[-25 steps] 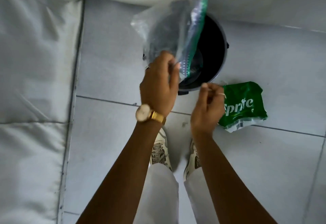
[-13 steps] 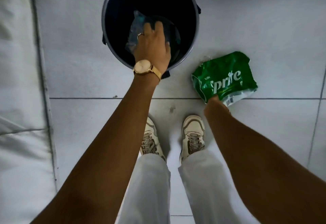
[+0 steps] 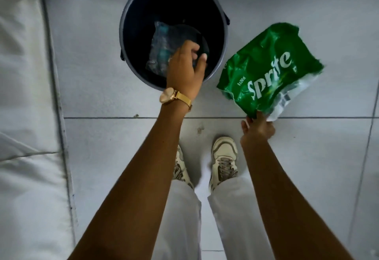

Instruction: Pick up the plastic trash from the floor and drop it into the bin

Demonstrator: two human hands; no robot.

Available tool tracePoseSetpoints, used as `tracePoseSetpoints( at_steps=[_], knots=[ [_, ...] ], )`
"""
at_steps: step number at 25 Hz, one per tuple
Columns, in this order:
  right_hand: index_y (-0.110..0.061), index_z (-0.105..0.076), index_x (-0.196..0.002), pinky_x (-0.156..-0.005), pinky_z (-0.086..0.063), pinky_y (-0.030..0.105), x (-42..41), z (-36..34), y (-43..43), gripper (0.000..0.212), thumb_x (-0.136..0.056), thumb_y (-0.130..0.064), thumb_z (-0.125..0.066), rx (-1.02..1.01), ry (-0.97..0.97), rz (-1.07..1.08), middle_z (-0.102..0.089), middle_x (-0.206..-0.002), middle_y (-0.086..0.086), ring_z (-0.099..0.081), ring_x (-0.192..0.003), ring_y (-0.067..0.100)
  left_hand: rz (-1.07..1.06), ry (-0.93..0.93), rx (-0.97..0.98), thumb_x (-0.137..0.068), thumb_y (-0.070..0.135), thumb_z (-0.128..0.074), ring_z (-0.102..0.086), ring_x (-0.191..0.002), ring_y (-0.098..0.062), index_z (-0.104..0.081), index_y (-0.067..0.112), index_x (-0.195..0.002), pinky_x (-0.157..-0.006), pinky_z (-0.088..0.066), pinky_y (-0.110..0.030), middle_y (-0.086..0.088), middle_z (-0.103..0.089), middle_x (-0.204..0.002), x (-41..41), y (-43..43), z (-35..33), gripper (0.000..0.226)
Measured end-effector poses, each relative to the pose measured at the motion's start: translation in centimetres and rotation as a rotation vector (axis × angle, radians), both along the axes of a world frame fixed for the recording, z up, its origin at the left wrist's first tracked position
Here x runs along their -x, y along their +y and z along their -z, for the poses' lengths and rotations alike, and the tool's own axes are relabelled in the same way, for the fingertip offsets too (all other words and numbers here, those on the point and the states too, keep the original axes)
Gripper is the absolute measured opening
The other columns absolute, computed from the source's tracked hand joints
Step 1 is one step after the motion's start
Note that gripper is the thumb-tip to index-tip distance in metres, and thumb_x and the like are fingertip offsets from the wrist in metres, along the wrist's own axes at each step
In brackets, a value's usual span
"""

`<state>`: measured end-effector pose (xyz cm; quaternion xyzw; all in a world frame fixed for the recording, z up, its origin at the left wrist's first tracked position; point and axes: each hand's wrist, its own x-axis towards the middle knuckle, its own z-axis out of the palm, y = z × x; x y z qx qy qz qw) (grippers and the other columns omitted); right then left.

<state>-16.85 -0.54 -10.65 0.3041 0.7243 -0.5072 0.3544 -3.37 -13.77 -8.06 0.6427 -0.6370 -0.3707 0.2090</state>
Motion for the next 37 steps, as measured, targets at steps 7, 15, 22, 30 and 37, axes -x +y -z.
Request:
tracePoseSetpoints(
  at_steps=[7, 15, 22, 30, 37],
  knots=[
    [-0.007, -0.055, -0.123, -0.075, -0.055, 0.028, 0.0, -12.1, -2.0, 0.041, -0.083, 0.001, -0.049, 0.114, 0.778, -0.501, -0.065, -0.095, -0.006, -0.063, -0.086, 0.005, -0.226, 0.453, -0.256, -0.079, 0.037, -0.071, -0.056, -0.117, -0.024, -0.035, 0.022, -0.138, -0.090, -0.056, -0.046, -0.010, -0.054, -0.129, 2.7, 4.8, -9.2, 0.071],
    [-0.003, -0.066, -0.108, -0.058, -0.043, 0.023, -4.1, -11.4, -7.8, 0.051, -0.095, -0.041, -0.034, -0.231, 0.474, -1.387, -0.074, -0.088, 0.010, -0.068, -0.080, 0.023, -0.353, 0.072, -0.063, -0.075, 0.043, -0.068, -0.049, -0.119, -0.028, -0.059, 0.014, -0.118, -0.098, -0.047, -0.050, -0.015, -0.052, -0.129, -3.6, 6.6, -8.2, 0.053],
    [-0.003, -0.053, -0.125, -0.077, -0.038, 0.031, -5.8, -7.9, -15.0, 0.047, -0.099, -0.038, -0.037, -0.514, 0.422, -1.729, -0.061, -0.105, 0.011, -0.053, -0.089, 0.024, -0.190, -0.154, -0.187, -0.081, 0.044, -0.072, -0.045, -0.122, -0.039, -0.060, 0.012, -0.124, -0.096, -0.041, -0.037, -0.021, -0.046, -0.135, -5.4, 1.9, -5.4, 0.055],
    [-0.006, -0.047, -0.131, -0.093, -0.050, 0.038, -7.0, -9.6, -14.5, 0.042, -0.098, -0.031, -0.051, -0.380, 0.712, -1.993, -0.059, -0.124, 0.017, -0.058, -0.113, 0.032, 0.141, -0.483, -0.350, -0.096, 0.037, -0.055, -0.042, -0.126, -0.044, -0.058, 0.006, -0.123, -0.098, -0.047, -0.048, -0.020, -0.035, -0.144, -3.6, -1.8, -1.7, 0.041],
    [-0.005, -0.037, -0.143, -0.109, -0.035, 0.043, -7.7, -12.6, -13.1, 0.050, -0.099, -0.026, -0.046, -0.486, 0.939, -2.222, -0.039, -0.149, 0.017, -0.032, -0.138, 0.033, 0.402, -0.712, -0.239, -0.095, 0.054, -0.044, -0.025, -0.142, -0.042, -0.030, 0.012, -0.146, -0.112, -0.030, -0.053, -0.022, -0.023, -0.156, -5.3, -2.9, -5.3, 0.068]
  ],
)
